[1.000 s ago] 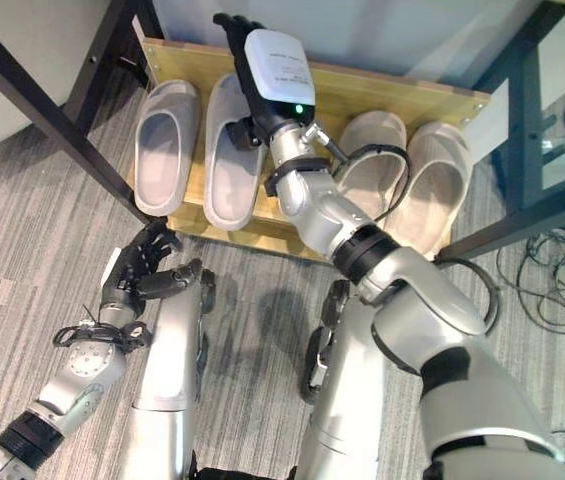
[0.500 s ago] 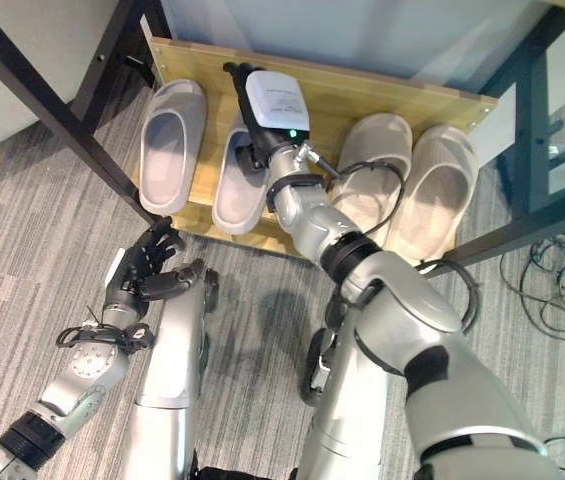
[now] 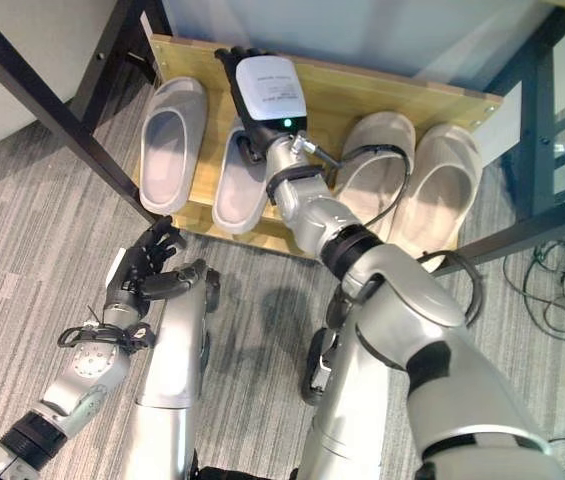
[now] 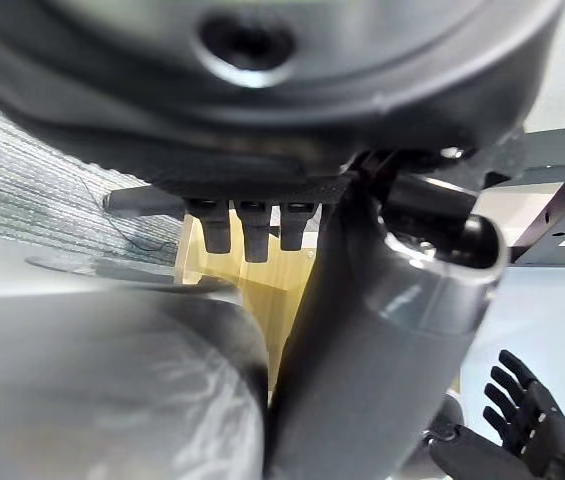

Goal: Arrange the slippers neatly on the shoe rack.

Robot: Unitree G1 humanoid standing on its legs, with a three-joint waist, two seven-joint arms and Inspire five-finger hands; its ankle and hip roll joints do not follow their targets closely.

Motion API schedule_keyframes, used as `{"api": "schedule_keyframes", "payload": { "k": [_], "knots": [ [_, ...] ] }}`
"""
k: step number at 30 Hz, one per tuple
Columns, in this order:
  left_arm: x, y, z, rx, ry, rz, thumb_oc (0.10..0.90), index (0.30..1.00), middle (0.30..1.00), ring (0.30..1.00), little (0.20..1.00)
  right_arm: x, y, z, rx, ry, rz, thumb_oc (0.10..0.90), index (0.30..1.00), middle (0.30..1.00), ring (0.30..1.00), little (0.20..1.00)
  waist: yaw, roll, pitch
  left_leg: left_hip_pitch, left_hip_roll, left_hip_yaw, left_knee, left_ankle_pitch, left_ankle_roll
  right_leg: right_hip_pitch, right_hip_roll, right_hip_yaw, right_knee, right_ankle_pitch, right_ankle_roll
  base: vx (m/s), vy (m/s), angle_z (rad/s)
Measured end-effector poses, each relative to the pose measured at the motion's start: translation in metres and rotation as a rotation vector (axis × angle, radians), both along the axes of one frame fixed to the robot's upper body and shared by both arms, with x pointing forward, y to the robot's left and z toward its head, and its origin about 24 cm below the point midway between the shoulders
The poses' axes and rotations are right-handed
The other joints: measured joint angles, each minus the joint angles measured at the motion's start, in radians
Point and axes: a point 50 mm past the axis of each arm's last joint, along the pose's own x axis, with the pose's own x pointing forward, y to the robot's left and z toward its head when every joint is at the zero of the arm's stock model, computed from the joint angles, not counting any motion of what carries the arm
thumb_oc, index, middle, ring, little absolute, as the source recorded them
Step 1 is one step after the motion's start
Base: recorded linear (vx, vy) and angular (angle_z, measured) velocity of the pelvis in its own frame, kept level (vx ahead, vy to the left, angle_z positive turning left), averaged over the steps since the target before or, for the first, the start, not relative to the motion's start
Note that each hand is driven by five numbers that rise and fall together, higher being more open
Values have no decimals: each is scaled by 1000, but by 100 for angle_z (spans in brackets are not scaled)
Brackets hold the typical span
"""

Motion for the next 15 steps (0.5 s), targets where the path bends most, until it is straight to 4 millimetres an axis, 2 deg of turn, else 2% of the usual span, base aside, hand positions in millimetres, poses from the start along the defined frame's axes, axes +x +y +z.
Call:
{"api": "schedule_keyframes", "payload": {
  "k": [9, 15],
  "knots": [
    [0, 1, -1, 0, 2, 5, 800, 900, 900, 900, 900, -4, 0, 9, -3, -35, 30, 800, 900, 900, 900, 900, -2, 0, 0, 2, 3, 0, -1, 0, 0, 4, 1, -2, -3, 1, 0, 0, 0, 0],
    [-1, 2, -2, 0, 4, 12, 800, 900, 900, 900, 900, -4, 0, 8, 0, -25, 39, 800, 900, 900, 900, 900, -4, 0, 0, 7, 6, 1, -2, -1, 2, 8, 2, -3, -5, 1, -1, 0, 0, 0]
  ]
}}
